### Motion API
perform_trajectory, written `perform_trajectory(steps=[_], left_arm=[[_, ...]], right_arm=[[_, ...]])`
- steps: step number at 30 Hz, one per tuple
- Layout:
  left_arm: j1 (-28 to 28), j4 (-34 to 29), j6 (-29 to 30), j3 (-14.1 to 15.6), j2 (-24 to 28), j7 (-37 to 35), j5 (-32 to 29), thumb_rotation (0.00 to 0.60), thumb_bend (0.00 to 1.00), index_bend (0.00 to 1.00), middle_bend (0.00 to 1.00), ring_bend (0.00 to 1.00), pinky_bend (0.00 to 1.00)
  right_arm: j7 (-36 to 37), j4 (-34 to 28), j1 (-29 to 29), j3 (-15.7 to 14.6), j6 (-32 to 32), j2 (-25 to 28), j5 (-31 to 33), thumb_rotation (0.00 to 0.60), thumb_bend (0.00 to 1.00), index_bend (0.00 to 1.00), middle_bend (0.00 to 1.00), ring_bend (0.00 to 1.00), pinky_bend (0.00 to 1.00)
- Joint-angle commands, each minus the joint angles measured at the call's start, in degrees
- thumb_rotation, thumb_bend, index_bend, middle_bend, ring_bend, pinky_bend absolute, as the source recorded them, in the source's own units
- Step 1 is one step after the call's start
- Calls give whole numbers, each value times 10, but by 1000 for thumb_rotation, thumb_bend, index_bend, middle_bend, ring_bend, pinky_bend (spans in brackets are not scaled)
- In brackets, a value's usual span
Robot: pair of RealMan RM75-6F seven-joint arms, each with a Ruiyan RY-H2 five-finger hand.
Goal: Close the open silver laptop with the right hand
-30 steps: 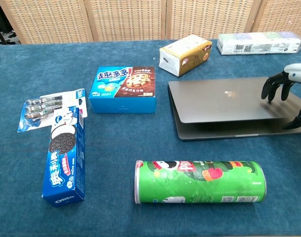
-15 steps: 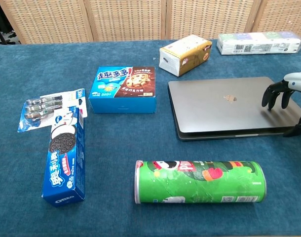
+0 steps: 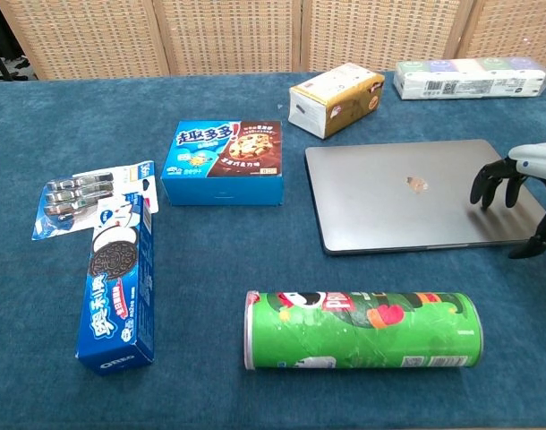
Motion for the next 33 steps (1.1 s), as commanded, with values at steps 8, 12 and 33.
perform_trajectory(steps=[8, 12, 33], left_arm=[[0, 0, 0, -1, -1, 2, -1, 600, 3, 132, 0, 75, 91], [1, 0, 2, -2, 0, 2, -2, 600, 2, 132, 0, 75, 91], [12, 7, 30, -18, -14, 7, -8, 600, 3, 153, 0, 83, 91]], right_arm=[[-19, -41, -2, 15, 33, 35, -14, 600, 2, 286, 297, 361, 164], [-35, -81, -8, 20, 68, 58, -35, 600, 3, 274, 285, 351, 164], [143, -69, -173, -47, 357, 85, -389, 600, 3, 214, 198, 267, 152]])
